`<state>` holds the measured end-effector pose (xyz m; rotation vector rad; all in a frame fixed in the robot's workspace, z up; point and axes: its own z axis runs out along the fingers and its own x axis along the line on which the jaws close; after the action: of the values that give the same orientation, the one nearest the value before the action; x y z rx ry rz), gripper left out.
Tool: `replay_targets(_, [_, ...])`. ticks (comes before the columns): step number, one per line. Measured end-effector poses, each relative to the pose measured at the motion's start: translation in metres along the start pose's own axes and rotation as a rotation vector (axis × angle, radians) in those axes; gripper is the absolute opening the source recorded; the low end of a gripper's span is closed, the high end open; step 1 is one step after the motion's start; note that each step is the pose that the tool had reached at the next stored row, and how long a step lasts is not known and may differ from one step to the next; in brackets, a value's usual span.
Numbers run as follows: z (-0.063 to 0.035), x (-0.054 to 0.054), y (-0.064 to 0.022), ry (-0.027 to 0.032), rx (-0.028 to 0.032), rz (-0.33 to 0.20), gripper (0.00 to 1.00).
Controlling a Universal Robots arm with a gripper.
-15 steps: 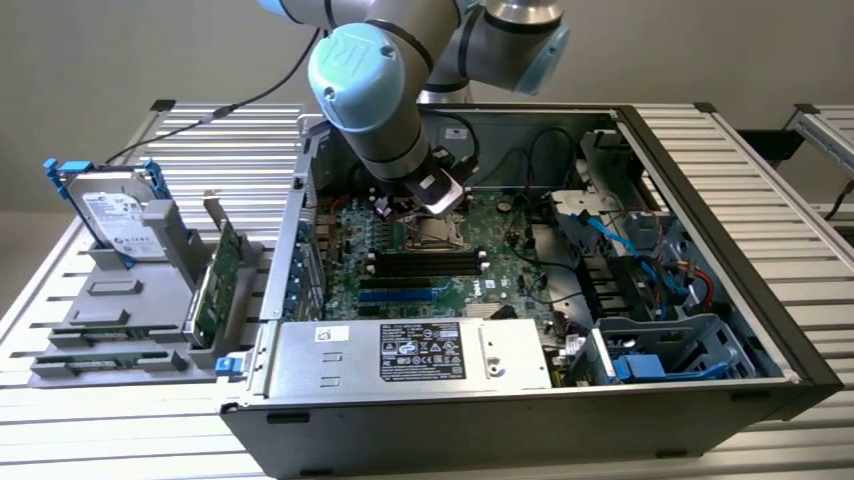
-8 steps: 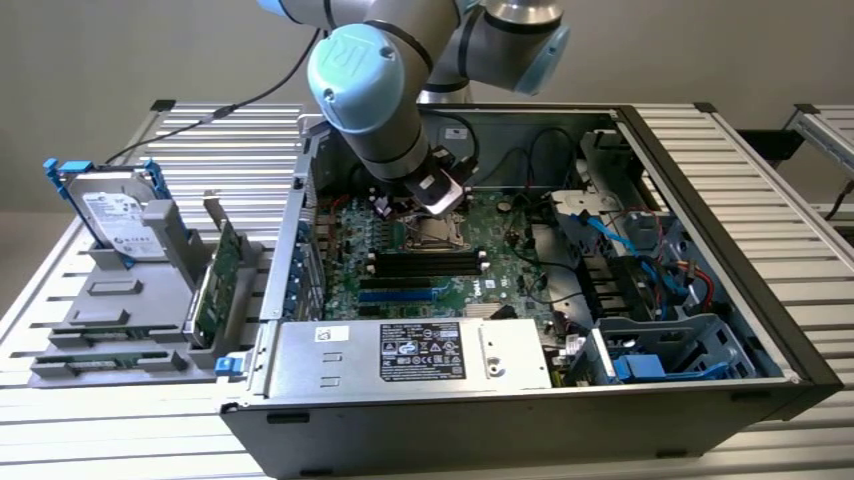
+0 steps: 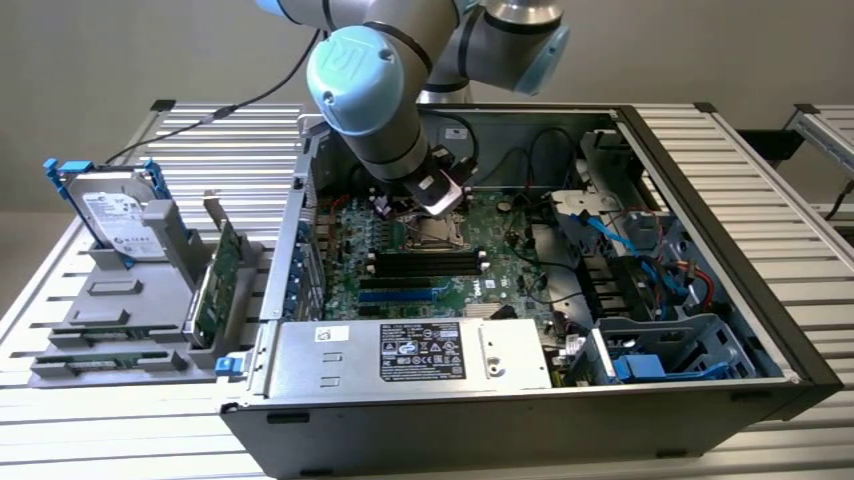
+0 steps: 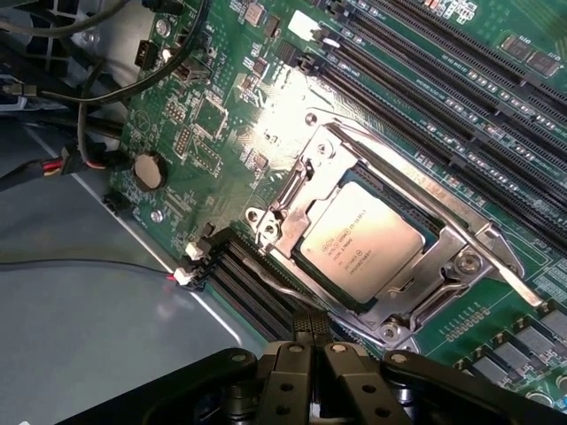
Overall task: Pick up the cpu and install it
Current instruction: 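Install the first cpu locking lever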
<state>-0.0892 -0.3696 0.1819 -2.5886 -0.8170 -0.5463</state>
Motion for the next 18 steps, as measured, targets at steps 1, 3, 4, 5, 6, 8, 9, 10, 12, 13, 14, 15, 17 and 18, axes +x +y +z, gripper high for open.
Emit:
replay_targets(1, [0.0000, 0.0000, 0.0000, -0.0001, 0.0012, 0.001, 0.11])
replay_targets(3, [0.0000, 0.0000, 0.0000, -0.0011, 0.0025, 0.003, 0.11])
replay_targets(4, [0.0000, 0.0000, 0.0000, -0.0017, 0.0032, 0.004, 0.11])
replay_targets(5, [0.0000, 0.0000, 0.0000, -0.0023, 0.0040, 0.005, 0.11])
replay_targets(6, [-0.0001, 0.0000, 0.0000, -0.0029, 0.0050, 0.006, 0.11])
replay_targets(8, [-0.0009, 0.0003, -0.0001, -0.0033, 0.0084, 0.010, 0.11])
replay_targets(9, [-0.0012, 0.0006, -0.0003, -0.0031, 0.0100, 0.012, 0.11])
replay_targets(10, [-0.0018, 0.0009, -0.0005, -0.0025, 0.0109, 0.014, 0.11])
replay_targets(12, [-0.0036, 0.0019, -0.0009, -0.0017, 0.0112, 0.016, 0.11])
replay_targets(13, [-0.0047, 0.0026, -0.0012, -0.0012, 0.0109, 0.017, 0.11])
replay_targets(14, [-0.0060, 0.0033, -0.0016, -0.0012, 0.0106, 0.018, 0.11])
replay_targets(15, [-0.0071, 0.0039, -0.0018, -0.0011, 0.0104, 0.018, 0.11])
replay_targets(17, [-0.0086, 0.0046, -0.0023, -0.0010, 0.0101, 0.019, 0.11])
replay_targets(18, [-0.0093, 0.0048, -0.0026, -0.0009, 0.0099, 0.019, 0.11])
